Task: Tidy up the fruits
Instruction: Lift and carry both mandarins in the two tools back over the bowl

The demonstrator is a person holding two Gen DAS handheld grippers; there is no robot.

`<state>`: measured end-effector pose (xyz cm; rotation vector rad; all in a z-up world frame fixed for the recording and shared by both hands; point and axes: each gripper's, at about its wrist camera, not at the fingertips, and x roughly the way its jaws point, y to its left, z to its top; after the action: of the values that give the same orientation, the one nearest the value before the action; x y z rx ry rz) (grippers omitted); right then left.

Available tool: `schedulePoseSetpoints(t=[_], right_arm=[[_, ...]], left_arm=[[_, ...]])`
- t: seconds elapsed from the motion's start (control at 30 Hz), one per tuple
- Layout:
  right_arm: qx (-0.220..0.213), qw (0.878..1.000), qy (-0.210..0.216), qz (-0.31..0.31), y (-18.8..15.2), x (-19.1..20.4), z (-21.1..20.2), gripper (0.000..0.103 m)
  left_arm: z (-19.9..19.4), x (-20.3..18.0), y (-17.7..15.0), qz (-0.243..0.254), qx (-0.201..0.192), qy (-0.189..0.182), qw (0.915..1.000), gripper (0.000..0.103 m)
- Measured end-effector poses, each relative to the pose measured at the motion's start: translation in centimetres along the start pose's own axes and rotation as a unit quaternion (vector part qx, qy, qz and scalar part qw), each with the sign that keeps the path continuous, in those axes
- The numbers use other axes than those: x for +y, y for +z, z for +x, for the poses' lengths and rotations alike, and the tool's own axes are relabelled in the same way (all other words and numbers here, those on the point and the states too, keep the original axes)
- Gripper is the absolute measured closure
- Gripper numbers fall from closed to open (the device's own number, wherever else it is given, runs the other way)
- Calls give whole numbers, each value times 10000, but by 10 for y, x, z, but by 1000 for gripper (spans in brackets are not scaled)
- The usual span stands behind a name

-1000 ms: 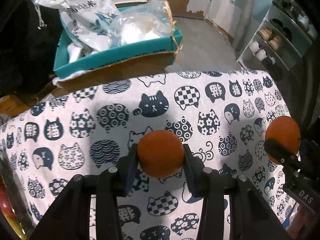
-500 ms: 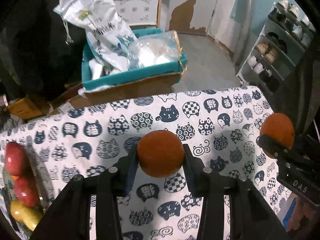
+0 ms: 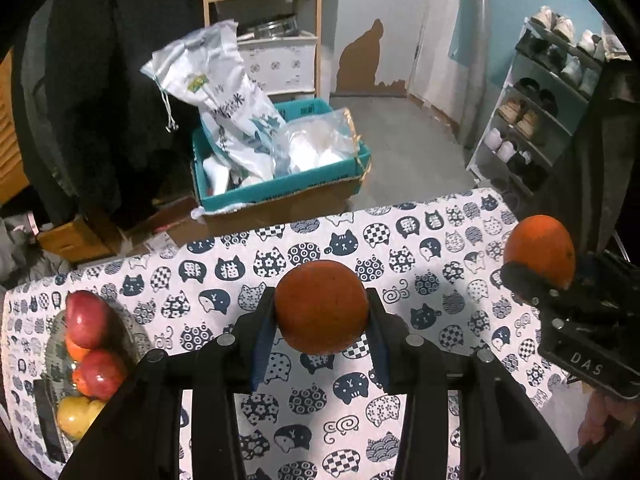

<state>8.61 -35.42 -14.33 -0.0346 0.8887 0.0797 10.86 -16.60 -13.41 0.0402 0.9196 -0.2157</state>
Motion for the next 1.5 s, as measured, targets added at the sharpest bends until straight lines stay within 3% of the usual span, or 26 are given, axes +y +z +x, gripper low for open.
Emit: schedulePoseSetpoints(t=[0.33, 0.7, 1.5], right_arm=[[-144, 9990, 284, -327, 1, 31, -29, 36], [-293, 9953, 677, -634, 13, 82, -43, 36], [-75, 9799, 1514, -1296, 34, 227, -14, 36]], left_arm=[[-44, 17, -9, 124, -317, 121, 9993, 60], [-71, 69, -30, -147, -424, 363, 9983, 60], [-90, 205, -73, -1146, -335, 1024, 9876, 60]])
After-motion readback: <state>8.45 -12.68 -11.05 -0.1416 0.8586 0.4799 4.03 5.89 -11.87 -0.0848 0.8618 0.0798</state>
